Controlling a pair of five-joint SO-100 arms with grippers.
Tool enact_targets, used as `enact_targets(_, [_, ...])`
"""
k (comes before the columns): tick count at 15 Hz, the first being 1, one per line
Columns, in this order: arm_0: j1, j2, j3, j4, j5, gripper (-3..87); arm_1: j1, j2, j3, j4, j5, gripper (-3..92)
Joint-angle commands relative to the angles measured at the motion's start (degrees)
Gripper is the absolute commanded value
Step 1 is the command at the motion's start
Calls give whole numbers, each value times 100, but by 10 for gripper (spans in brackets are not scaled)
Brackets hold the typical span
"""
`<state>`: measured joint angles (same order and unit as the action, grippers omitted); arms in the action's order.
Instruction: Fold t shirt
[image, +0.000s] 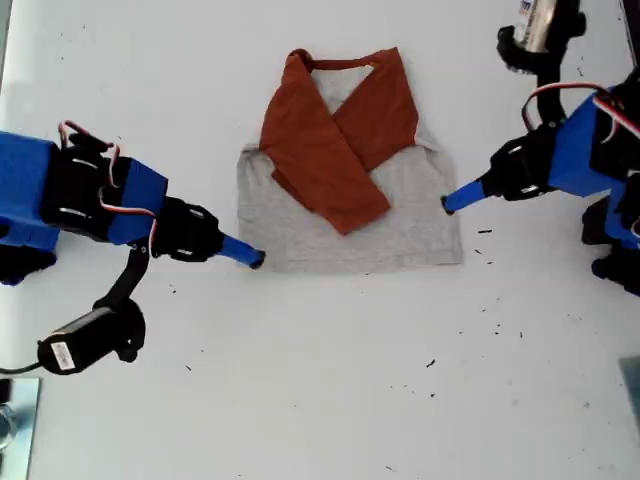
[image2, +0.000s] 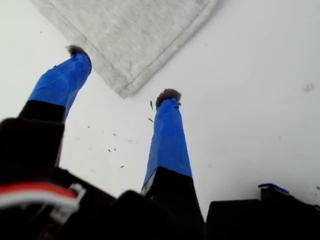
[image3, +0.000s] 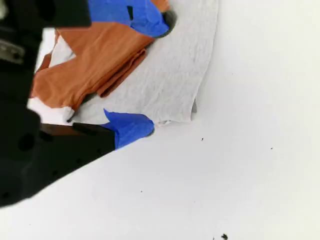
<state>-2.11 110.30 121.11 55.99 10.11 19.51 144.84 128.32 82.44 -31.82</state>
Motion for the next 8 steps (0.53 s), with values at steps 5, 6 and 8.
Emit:
enact_targets(5, [-378,-1213,-835,-492,-97,284,-712,-1582,404,-2048,800,281])
enact_targets(6, [-431,-1362,-853,-536,-105,286,-835,-1925,422,-2241,993,278])
enact_targets(8, [-554,-1723,-844,-615,-176,275,-1002,-2575,580,-2514,1450,275])
